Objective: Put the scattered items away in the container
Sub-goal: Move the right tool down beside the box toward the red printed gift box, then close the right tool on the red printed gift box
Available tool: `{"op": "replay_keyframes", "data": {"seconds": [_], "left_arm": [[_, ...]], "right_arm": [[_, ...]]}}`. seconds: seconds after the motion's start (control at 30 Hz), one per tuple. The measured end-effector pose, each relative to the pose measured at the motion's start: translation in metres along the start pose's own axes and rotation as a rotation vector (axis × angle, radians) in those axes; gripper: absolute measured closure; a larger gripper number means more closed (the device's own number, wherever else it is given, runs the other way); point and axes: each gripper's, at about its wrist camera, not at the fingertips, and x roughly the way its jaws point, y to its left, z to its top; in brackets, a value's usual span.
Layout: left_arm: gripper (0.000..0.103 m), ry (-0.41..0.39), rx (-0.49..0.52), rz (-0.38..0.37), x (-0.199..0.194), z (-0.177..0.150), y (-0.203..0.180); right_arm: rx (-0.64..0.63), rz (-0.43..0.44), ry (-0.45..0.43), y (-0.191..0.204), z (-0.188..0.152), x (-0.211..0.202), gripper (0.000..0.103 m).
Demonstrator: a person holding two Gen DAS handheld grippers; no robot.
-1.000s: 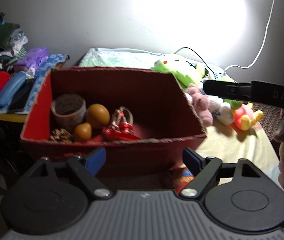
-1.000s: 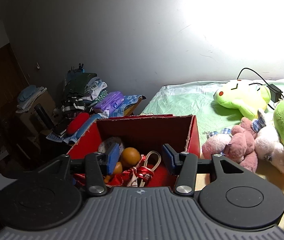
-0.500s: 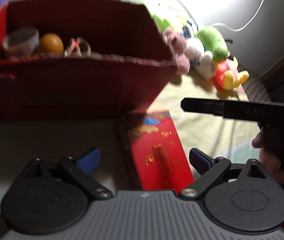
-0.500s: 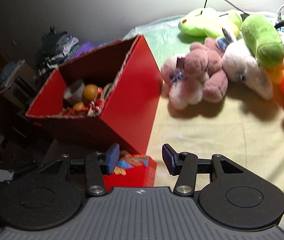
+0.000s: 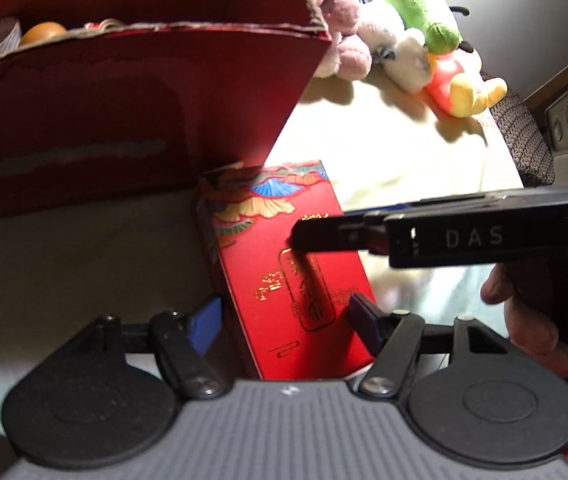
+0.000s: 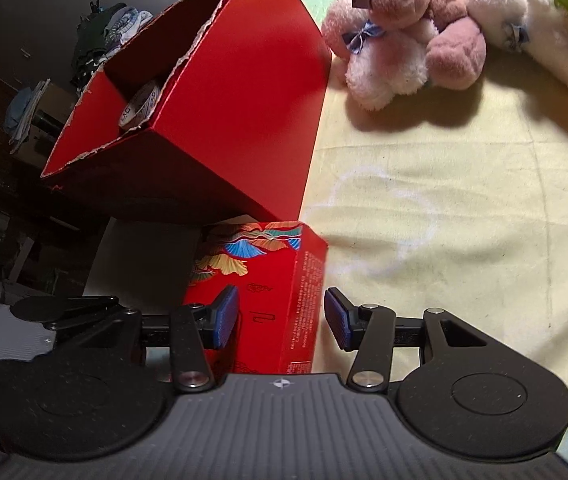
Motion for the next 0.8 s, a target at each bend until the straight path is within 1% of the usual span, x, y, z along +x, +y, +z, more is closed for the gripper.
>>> {"op": "replay_keyframes", "data": {"seconds": [0.13, 0.33, 0.4, 0.43, 0.47, 0.5, 0.63, 0.67, 0.77, 0.8], "left_arm": [[0.035, -0.010, 0.019, 0.001, 0.001, 0.003, -0.002], [0.035, -0.015, 0.058, 0.003, 0.003, 0.005, -0.008], [0.027, 0.002, 0.069, -0.012, 0.008, 0.006, -0.010], [0.020, 0.016, 0.069, -0.021, 0.012, 0.006, -0.010], [0.016, 0.027, 0.060, -0.033, 0.016, 0.006, -0.009], [0.016, 0.035, 0.051, -0.044, 0.018, 0.006, -0.008], [0.020, 0.024, 0.068, -0.041, 0.019, 0.009, -0.014], [0.023, 0.022, 0.082, -0.039, 0.019, 0.010, -0.018], [0.033, 0.002, 0.173, -0.022, 0.015, 0.013, -0.037], [0.033, -0.006, 0.211, -0.021, 0.013, 0.014, -0.045]], "right_arm": [[0.026, 0.018, 0.029, -0.002, 0.002, 0.005, 0.041], [0.062, 0.024, 0.022, -0.007, 0.001, 0.002, 0.043], [0.069, 0.020, 0.014, -0.008, 0.000, -0.001, 0.044], [0.075, 0.023, 0.009, -0.010, -0.001, -0.002, 0.047], [0.081, 0.026, 0.007, -0.011, -0.001, -0.003, 0.047], [0.085, 0.026, 0.009, -0.012, -0.002, -0.003, 0.047], [0.093, 0.020, 0.011, -0.015, -0.006, -0.005, 0.044], [0.099, 0.016, 0.004, -0.016, -0.006, -0.007, 0.045], [0.099, -0.020, -0.036, -0.017, -0.010, -0.019, 0.045], [0.095, -0.032, -0.058, -0.017, -0.011, -0.025, 0.045]]}}
